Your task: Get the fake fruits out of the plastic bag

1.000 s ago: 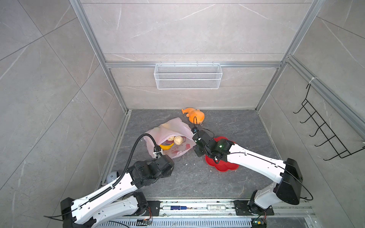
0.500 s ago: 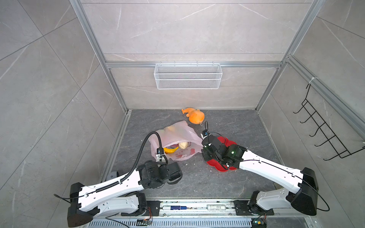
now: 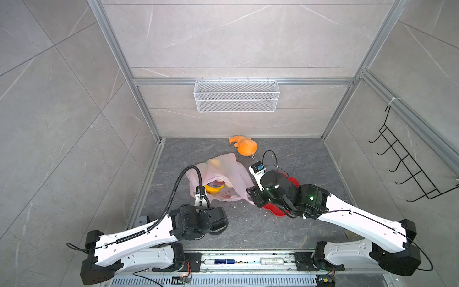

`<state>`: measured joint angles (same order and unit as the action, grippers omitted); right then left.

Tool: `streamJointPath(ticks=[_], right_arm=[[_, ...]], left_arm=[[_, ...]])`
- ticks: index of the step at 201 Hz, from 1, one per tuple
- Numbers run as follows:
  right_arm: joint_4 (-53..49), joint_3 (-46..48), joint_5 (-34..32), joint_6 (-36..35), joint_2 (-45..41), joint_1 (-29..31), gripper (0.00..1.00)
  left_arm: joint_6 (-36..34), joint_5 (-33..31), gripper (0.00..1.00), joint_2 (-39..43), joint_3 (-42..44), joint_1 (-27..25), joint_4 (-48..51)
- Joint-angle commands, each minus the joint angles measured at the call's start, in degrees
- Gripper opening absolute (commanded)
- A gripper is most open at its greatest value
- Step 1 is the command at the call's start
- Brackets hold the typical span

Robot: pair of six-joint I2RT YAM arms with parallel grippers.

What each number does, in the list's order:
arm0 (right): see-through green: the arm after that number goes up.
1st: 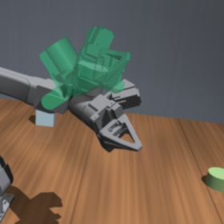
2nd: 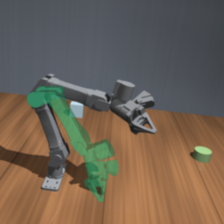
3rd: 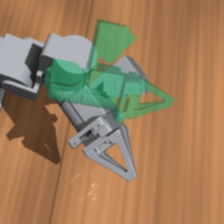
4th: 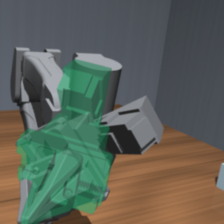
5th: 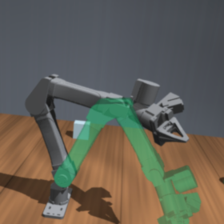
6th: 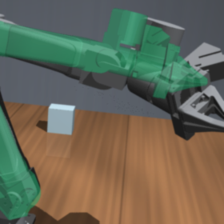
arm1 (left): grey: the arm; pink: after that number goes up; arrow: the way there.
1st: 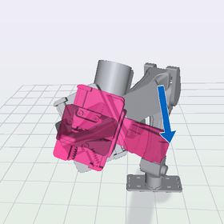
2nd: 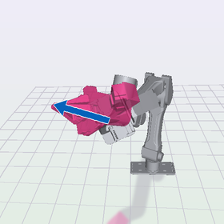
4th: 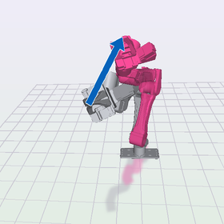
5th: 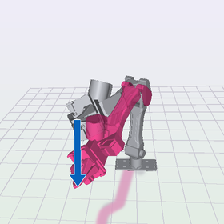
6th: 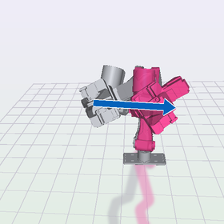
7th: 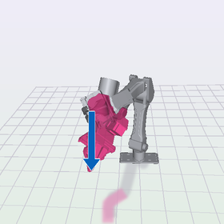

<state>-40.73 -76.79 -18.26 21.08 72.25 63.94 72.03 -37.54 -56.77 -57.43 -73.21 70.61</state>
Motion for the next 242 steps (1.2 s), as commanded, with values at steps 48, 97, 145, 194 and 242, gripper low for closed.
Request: streamJointPath(ticks=[48, 97, 145, 194, 242], right_arm=[[5.2, -3.25, 3.3, 3.96, 11.82, 4.52, 0.24], [11.95, -3.26, 3.84, 8.08, 19.54, 4.27, 0.2], [13.78, 3.02, 1.79, 11.68, 13.82, 1.42, 0.24], [16.47, 4.53, 10.72, 9.17, 12.35, 0.42, 0.27], [19.88, -0.63, 17.8, 11.63, 21.72, 0.48, 0.18]], left_arm=[[1.78, -5.16, 0.0, 1.2, -2.38, -4.22, 0.76], [8.31, -6.45, 0.0, 1.82, -0.6, -7.98, 3.63], [8.88, -10.66, 0.0, 5.26, -4.3, -8.14, 7.96], [9.51, -9.78, 0.0, 4.68, -6.39, -8.09, 11.01], [9.5, -9.02, 0.0, 3.95, -3.48, -8.16, 6.95]])
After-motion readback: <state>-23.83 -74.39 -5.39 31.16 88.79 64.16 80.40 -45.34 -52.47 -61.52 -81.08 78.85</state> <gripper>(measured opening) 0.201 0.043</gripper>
